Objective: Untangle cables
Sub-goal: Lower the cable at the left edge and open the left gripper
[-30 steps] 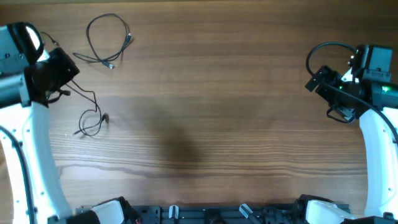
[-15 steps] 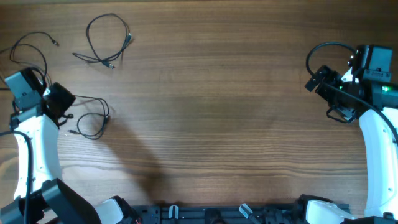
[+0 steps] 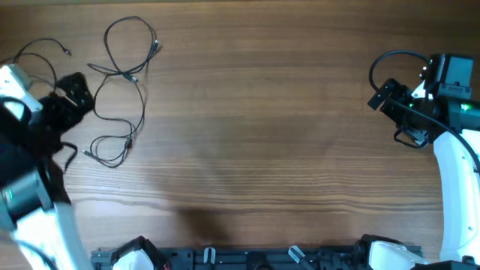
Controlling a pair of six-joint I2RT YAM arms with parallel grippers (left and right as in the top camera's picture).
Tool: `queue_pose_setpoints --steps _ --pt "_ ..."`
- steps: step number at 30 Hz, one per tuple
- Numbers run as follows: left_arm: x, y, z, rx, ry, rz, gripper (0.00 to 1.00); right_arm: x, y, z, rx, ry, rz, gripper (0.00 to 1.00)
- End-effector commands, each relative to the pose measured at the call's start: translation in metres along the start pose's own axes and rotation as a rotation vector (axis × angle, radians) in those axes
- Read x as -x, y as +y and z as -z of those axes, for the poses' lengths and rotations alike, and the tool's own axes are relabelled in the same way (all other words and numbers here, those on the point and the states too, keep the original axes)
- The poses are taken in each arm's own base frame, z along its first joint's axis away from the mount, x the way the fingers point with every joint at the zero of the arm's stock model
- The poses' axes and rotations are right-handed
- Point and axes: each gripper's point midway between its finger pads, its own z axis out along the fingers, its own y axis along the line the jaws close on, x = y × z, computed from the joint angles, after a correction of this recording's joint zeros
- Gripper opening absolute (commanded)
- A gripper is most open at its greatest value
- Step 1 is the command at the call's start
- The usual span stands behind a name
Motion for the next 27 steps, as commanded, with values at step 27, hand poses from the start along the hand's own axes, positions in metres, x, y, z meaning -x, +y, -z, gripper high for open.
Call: queue_pose_setpoints --steps 27 --pt "-0.164 -0.07 0.173 -0.251 0.236 -0.144 1.0 0.004 0.003 0.008 0.02 -0.024 0.011 1.0"
